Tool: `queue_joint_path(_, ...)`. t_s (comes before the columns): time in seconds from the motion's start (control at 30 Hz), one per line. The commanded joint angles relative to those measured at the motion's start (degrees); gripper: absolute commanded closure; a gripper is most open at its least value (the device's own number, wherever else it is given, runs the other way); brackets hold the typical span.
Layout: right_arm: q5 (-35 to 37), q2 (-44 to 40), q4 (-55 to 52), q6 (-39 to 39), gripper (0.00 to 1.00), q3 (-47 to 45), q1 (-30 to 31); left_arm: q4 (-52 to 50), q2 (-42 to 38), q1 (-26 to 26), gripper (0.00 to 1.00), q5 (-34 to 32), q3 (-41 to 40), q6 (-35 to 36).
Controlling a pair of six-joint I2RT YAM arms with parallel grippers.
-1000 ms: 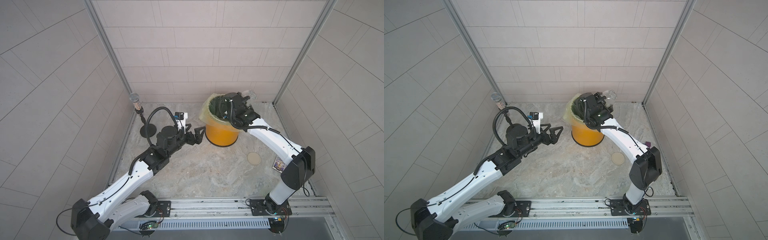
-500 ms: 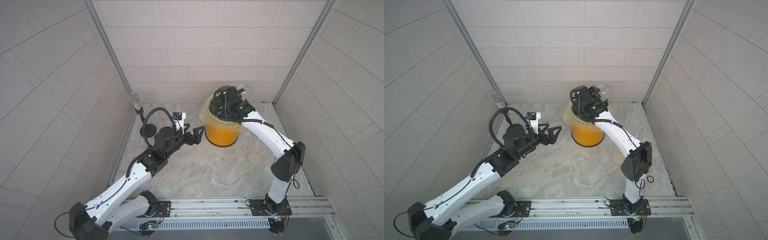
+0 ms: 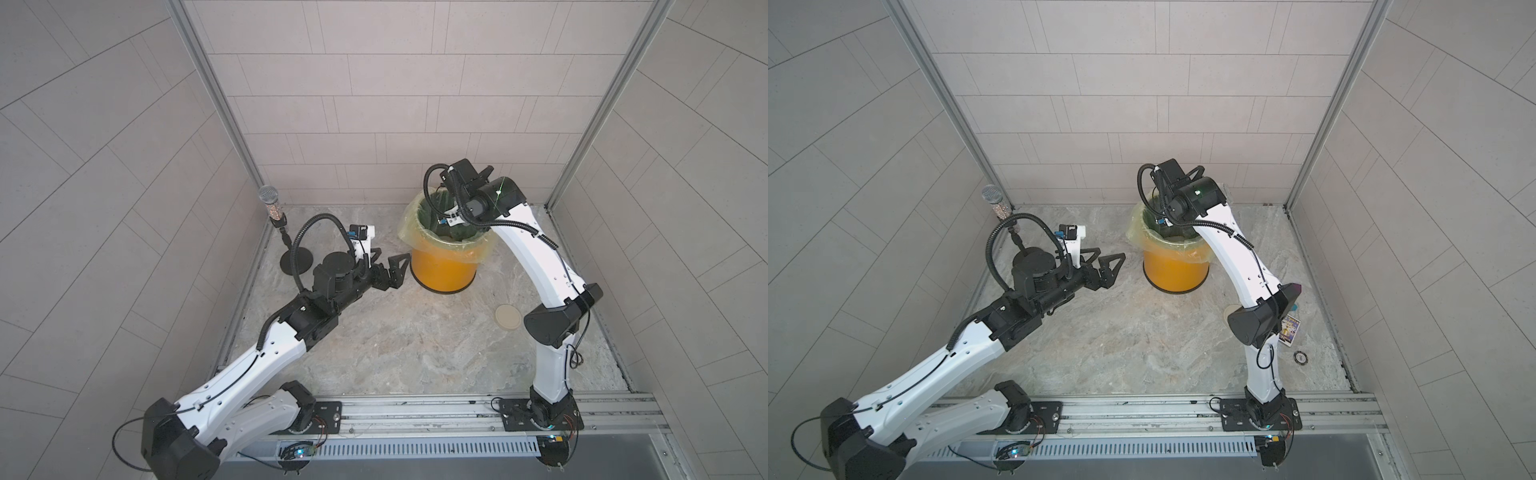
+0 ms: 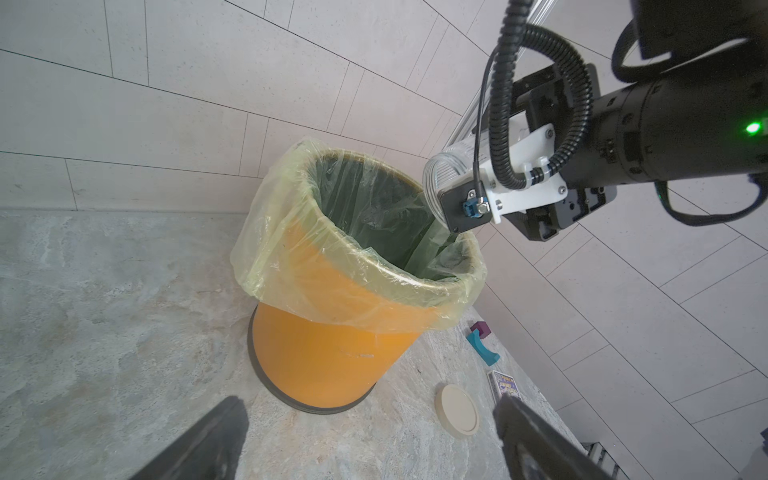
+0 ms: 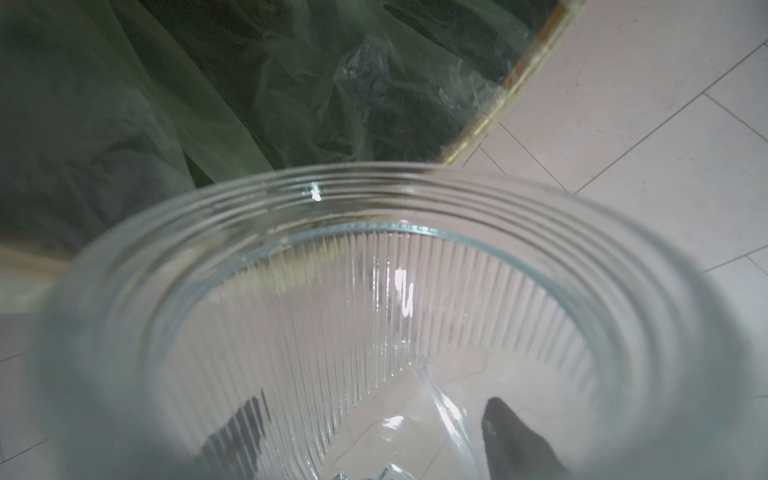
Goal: Empty expired oatmeal from jars
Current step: Pour the expired oatmeal into the trash bin.
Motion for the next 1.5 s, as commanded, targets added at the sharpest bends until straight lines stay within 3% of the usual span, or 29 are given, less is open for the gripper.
queue_joint_path(0.0, -4.24, -0.69, -4.02, 8.5, 1.0, 1.58, -0.61, -0.85, -0.28, 0.13, 0.0, -0.42, 2.66, 1.07)
queue_joint_path(0.47, -13.86, -3.35, -2.28, 21.75, 1.0, 6.67, -4.45, -1.27, 1.59, 0.1, 0.0, -0.04, 3.32, 1.12)
queue_joint_path(0.67, -21.09, -7.59, -2.64, 30.32, 1.0, 7.18, -5.98, -2.61, 1.83, 0.16, 0.0, -0.22, 3.96, 1.69)
queue_joint_path(0.83, -32.62, -13.26, -6.22, 37.74, 1.0, 5.82, -8.48, -3.21, 1.8, 0.11, 0.0, -0.45, 3.98, 1.87)
queue_joint_path(0.97, -38.26, -21.71, -4.51, 40.43, 1.0, -3.23, -9.18, -3.47, 2.59, 0.1, 0.0, -0.23, 4.17, 1.95)
queue_joint_path(1.2, -52.34, -40.4, 4.43, 44.65, 1.0, -28.3, -9.7, -3.06, 3.49, 0.07, 0.0, -0.47, 3.49, 1.73)
queue_joint_path(1.47, -69.82, -51.49, 8.74, 47.27, 1.0, -48.59, -9.78, -2.22, 2.47, -0.28, 0.0, -0.99, 1.38, 2.64)
